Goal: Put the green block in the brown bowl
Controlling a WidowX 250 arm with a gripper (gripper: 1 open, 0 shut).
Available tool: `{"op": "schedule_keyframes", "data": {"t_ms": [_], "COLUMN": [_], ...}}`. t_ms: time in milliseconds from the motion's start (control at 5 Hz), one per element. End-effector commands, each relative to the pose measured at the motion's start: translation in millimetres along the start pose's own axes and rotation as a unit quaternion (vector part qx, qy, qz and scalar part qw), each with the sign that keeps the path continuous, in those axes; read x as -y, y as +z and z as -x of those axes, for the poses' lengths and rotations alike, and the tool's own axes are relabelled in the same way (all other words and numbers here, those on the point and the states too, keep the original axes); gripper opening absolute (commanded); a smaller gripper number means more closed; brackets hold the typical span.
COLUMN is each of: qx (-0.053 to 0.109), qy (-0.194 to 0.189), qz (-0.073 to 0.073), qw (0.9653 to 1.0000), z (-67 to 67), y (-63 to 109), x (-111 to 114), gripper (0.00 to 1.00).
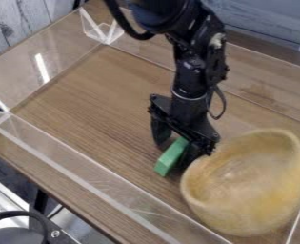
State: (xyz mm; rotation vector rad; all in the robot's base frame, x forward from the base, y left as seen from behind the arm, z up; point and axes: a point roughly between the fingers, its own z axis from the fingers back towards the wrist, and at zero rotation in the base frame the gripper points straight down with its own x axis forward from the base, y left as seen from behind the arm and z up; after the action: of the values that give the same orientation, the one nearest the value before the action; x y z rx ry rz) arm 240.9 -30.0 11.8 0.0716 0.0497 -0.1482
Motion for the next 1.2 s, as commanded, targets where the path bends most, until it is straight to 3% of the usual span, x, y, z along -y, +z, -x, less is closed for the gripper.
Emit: {"op": "schedule_keyframes", "data": {"t_ms": [0, 200, 400, 600, 1000], "qx": [0.000, 0.001, 0.002, 0.003, -0.013], "qy": [-0.005, -0.004, -0.014, -0.023, -0.030], "qz": [-0.009, -0.015, -0.008, 0.001, -0.011], "qw": [0.9999, 0.9999, 0.9999, 0.9997, 0.9994], "z": [0.3, -0.2, -1.7, -3.2, 4.8], "y": [7.3, 11.8, 13.7, 14.9, 25.3], "x": [2.0, 1.0, 1.4, 2.3, 10.7], "gripper": [0.00, 0.00, 1.00, 0.00, 0.00]}}
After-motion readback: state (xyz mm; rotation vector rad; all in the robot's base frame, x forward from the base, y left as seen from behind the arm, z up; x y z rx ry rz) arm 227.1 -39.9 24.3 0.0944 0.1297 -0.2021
